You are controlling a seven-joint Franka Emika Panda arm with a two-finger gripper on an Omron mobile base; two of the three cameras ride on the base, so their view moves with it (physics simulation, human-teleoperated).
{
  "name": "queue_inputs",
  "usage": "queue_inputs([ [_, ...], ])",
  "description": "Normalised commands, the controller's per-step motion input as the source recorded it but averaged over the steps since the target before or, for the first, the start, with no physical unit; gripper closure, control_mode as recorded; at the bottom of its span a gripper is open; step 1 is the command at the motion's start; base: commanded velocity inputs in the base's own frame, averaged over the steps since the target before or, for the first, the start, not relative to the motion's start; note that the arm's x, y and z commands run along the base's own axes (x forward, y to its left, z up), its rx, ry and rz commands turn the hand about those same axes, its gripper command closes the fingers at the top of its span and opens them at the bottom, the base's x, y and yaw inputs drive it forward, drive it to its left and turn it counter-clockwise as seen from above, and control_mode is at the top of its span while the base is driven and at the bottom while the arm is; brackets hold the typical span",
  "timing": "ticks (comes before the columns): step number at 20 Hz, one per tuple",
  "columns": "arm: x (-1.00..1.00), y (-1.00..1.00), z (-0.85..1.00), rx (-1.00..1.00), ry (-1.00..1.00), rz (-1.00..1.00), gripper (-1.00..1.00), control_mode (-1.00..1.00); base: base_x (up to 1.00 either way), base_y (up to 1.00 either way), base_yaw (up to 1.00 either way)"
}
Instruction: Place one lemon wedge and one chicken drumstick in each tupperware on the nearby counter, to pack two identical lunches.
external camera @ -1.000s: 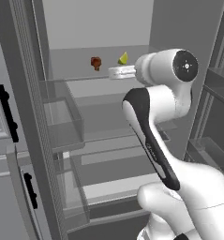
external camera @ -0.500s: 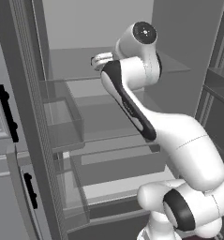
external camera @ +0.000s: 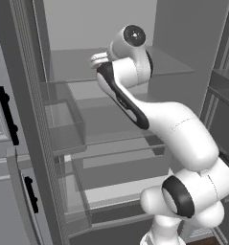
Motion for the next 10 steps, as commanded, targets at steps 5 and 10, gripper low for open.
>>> queue_inputs([
  [5, 0.98, 0.21, -0.12, 0.0, -0.01, 0.0, -1.0, -1.0, 0.0, 0.0, 0.0],
  [10, 0.6, 0.17, 0.0, 0.0, 0.11, 0.0, -1.0, -1.0, 0.0, 0.0, 0.0],
])
